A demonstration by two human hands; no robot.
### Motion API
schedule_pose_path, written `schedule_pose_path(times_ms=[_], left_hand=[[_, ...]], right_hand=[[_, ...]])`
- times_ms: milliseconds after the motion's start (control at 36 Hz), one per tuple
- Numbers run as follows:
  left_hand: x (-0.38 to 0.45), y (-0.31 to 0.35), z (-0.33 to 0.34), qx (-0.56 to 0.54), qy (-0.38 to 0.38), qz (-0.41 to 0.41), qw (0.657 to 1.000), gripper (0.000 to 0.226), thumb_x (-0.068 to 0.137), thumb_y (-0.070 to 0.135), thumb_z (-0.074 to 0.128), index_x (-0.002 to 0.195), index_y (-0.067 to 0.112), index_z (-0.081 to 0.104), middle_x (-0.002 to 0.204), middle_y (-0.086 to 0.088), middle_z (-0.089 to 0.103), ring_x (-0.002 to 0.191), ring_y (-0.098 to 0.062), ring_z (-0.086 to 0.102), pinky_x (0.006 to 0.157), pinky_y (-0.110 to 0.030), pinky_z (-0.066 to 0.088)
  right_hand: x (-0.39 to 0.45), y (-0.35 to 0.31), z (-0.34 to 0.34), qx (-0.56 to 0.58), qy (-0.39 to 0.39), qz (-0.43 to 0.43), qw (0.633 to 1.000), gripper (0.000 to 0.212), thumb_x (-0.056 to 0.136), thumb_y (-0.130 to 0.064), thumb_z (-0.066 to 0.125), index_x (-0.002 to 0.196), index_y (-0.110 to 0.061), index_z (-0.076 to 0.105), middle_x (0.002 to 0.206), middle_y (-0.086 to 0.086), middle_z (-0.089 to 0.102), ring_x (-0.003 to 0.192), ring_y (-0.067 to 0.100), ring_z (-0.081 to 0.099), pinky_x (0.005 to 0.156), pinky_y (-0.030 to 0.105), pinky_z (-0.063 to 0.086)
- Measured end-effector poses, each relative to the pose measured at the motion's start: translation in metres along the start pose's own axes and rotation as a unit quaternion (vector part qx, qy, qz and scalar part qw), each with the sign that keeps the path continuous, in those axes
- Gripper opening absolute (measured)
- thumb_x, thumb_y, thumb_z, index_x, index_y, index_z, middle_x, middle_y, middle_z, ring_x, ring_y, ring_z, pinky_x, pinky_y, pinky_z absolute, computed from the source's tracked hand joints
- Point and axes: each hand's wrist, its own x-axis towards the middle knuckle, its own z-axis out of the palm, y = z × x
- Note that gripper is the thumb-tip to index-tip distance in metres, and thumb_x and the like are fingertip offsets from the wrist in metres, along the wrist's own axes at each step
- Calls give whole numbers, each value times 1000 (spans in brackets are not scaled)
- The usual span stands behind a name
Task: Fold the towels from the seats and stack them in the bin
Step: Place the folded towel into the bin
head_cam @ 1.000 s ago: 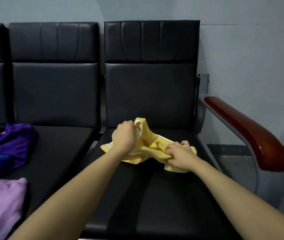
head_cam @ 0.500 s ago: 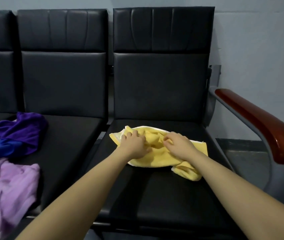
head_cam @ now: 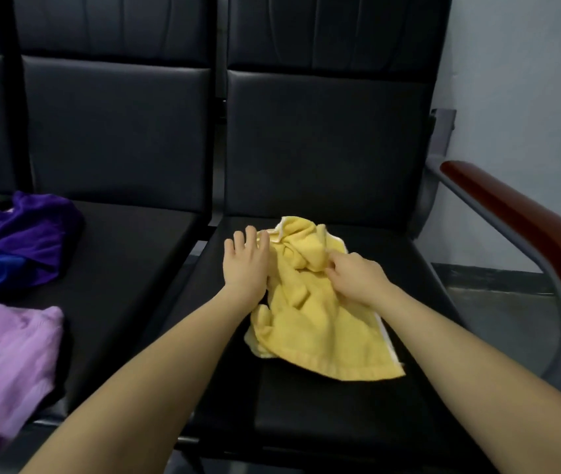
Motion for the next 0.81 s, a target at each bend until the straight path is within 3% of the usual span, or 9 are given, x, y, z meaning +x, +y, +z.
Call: schedule_pose_path(times_ms=[111,194,306,361,556,639,694,750,806], left_hand=[[1,2,2,-47,-38,-84,995,27,93,17,48,118,10,43,121,-9,46,108,-25,47,91,-32,37],[1,2,0,-95,-128,-129,979,34,92,27,47,120,7,46,123,-12,48,112,-28,48,94,-34,36],[0,0,0,-111,-184,-130,968,54,92,54,42,119,9,52,123,-12,50,113,-29,47,95,-36,35],[-2,1,3,-92,-193,-127,968,58,92,56,42,123,7,49,126,-12,48,115,-28,46,96,-34,35],[-6,9,6,-168,-180,-80,966,26,97,17,32,118,9,46,126,-11,46,116,-28,44,101,-37,30],[-9,6,-1,-198,-133,-47,970,20,96,12,31,112,9,42,112,-10,56,100,-26,53,95,-37,36],[-11,2,-10,-257,-102,-61,959,25,97,12,31,121,7,35,103,-9,58,89,-25,55,82,-36,44],[-12,-1,-18,-310,-60,-81,946,28,97,13,32,124,9,29,93,-8,55,79,-23,54,66,-34,45],[-11,-5,-27,-356,-28,-85,930,25,97,12,30,122,12,30,94,-7,56,79,-22,54,62,-34,45]], right_hand=[[2,1,16,23,140,114,983,46,93,-25,56,133,-11,38,127,10,49,114,25,52,91,37,49],[4,3,24,56,119,200,971,58,91,-38,57,135,-6,36,134,15,44,123,29,46,100,39,41],[5,7,30,47,97,200,974,41,95,-40,50,123,-9,51,121,10,56,112,27,54,93,38,42],[3,5,30,40,105,194,975,29,97,-33,48,115,-10,54,112,8,59,102,23,57,88,36,42],[-8,1,29,0,109,180,978,17,96,-18,48,111,-11,54,102,6,61,92,20,59,83,33,43],[-11,0,25,50,128,184,973,16,99,-21,44,109,-10,50,96,6,60,80,18,59,70,32,47],[-11,-2,19,86,143,186,968,20,101,-30,40,106,-11,47,89,5,59,72,16,58,59,30,45],[-10,-3,12,94,164,176,966,25,101,-37,38,101,-13,46,86,5,59,68,15,56,56,29,42],[-11,-2,5,111,203,163,959,29,100,-41,38,94,-14,46,81,3,57,63,13,52,55,28,38]])
